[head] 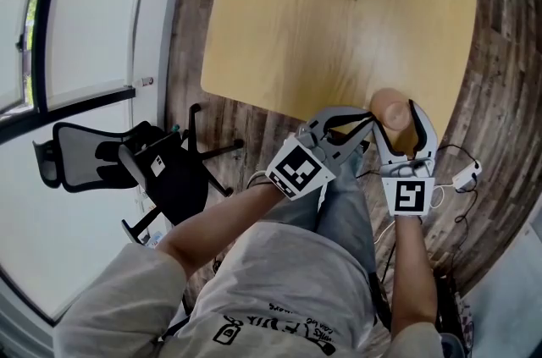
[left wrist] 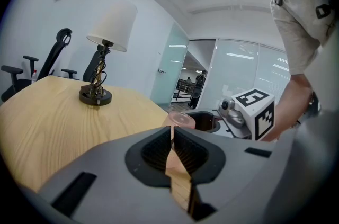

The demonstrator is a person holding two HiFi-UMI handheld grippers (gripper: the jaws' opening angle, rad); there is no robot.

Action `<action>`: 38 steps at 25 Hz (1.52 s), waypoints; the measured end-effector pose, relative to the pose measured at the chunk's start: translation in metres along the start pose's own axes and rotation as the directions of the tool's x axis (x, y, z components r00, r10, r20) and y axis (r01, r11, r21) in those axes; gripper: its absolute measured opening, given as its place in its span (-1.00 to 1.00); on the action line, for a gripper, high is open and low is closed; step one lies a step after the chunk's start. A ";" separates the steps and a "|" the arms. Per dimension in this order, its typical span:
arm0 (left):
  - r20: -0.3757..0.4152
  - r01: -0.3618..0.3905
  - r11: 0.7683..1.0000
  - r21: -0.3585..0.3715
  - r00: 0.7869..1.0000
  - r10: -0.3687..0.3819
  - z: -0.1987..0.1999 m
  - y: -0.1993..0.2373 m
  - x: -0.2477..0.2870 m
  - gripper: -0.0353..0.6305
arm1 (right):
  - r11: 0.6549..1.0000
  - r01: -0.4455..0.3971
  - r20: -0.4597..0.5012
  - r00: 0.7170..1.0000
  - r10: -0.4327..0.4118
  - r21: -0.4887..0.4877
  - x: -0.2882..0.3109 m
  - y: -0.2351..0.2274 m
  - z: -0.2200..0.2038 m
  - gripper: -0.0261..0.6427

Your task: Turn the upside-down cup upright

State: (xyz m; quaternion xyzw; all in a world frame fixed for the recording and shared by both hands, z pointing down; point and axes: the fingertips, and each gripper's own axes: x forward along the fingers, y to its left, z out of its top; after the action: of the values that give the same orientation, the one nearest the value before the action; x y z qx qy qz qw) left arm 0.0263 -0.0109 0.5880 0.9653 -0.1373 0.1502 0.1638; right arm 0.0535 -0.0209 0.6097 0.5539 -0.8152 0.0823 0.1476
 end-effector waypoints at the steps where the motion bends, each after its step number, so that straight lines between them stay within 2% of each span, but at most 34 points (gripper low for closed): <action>1: 0.000 0.000 1.000 -0.001 1.000 0.000 0.000 0.000 0.000 -0.88 | 1.000 0.002 0.000 1.000 -0.002 0.005 0.001 -0.001 0.001 -0.04; 7: 0.005 -0.012 1.000 -0.007 1.000 0.012 0.003 0.001 -0.003 -0.88 | 0.994 0.015 -0.021 1.000 -0.013 0.112 -0.004 -0.008 -0.001 -0.04; 10: 0.002 -0.013 1.000 -0.010 1.000 0.013 0.004 0.002 -0.004 -0.87 | 0.979 0.024 -0.020 1.000 -0.020 0.202 -0.009 -0.016 -0.001 -0.04; 13: -0.001 -0.012 1.000 -0.014 1.000 0.012 0.005 0.002 -0.005 -0.80 | 0.951 0.035 0.002 0.999 -0.038 0.307 -0.015 -0.024 0.003 -0.04; 17: -0.005 -0.013 0.999 -0.029 1.000 0.013 0.007 0.001 -0.005 -0.59 | 0.891 0.040 0.037 0.997 -0.063 0.452 -0.023 -0.036 0.011 -0.04; 23: -0.003 0.000 0.999 -0.045 1.000 0.000 0.012 -0.005 -0.006 -0.53 | 0.773 0.026 0.084 0.991 -0.102 0.634 -0.036 -0.048 0.023 -0.04; 25: -0.008 0.007 0.999 -0.051 1.000 -0.007 0.011 -0.007 -0.007 -0.51 | 0.719 0.010 0.102 0.988 -0.113 0.695 -0.040 -0.050 0.027 -0.04; 27: -0.011 0.023 0.996 -0.081 1.000 -0.024 0.010 -0.009 -0.009 -0.51 | 0.648 -0.013 0.125 0.984 -0.126 0.761 -0.044 -0.051 0.032 -0.04; 29: -0.001 0.061 0.986 -0.157 0.998 -0.062 0.009 -0.012 -0.011 -0.47 | 0.591 -0.035 0.142 0.981 -0.135 0.806 -0.047 -0.051 0.035 -0.04; 32: 0.013 0.122 0.960 -0.252 0.992 -0.122 0.007 -0.017 -0.011 -0.41 | 0.543 -0.062 0.158 0.978 -0.132 0.838 -0.052 -0.050 0.036 -0.04; 38: 0.045 0.212 0.934 -0.289 0.977 -0.207 0.013 -0.032 -0.012 -0.36 | 0.363 -0.167 0.231 0.962 -0.143 0.917 -0.061 -0.043 0.032 -0.04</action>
State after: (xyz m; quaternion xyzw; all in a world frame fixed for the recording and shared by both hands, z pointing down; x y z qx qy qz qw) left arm 0.0289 0.0159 0.5634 0.9405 -0.0556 0.1031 0.3188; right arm 0.1097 0.0073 0.5583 0.5396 -0.6416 0.4520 -0.3047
